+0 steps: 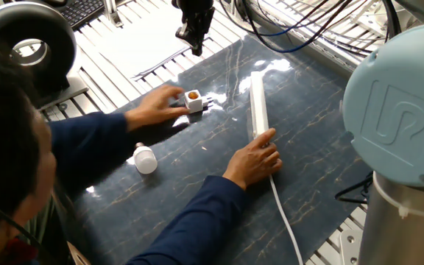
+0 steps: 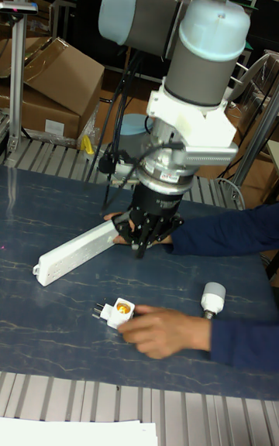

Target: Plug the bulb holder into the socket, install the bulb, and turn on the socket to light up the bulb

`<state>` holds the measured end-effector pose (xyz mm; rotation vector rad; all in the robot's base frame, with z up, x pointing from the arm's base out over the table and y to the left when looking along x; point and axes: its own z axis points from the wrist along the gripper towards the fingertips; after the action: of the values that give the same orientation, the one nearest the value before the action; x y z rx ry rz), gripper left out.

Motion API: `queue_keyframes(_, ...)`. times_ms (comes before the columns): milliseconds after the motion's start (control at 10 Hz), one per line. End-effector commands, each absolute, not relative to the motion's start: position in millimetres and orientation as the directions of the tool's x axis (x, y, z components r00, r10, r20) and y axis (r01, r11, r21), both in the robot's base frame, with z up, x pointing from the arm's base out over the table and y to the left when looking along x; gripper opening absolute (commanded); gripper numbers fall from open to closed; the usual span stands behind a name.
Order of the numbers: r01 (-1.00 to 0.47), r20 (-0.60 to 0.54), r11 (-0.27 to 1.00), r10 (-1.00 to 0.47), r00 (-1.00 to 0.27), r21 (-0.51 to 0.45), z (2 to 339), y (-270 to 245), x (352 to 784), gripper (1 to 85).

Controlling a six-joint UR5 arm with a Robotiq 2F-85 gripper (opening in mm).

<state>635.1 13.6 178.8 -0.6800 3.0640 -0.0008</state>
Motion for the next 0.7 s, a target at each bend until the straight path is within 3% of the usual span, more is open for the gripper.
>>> queue_keyframes(0,-0.555,-0.033,0.832,-0.555,-0.831,-0.002,160.7,15.7,654.5,30.7)
queue_keyframes(100,-0.579,-0.048,0.815,-0.578,-0.815,0.005,155.4,18.0,658.9,33.7)
queue_keyframes(600,-0.667,-0.048,0.745,-0.667,-0.744,-0.002,129.0,9.5,665.4,31.0)
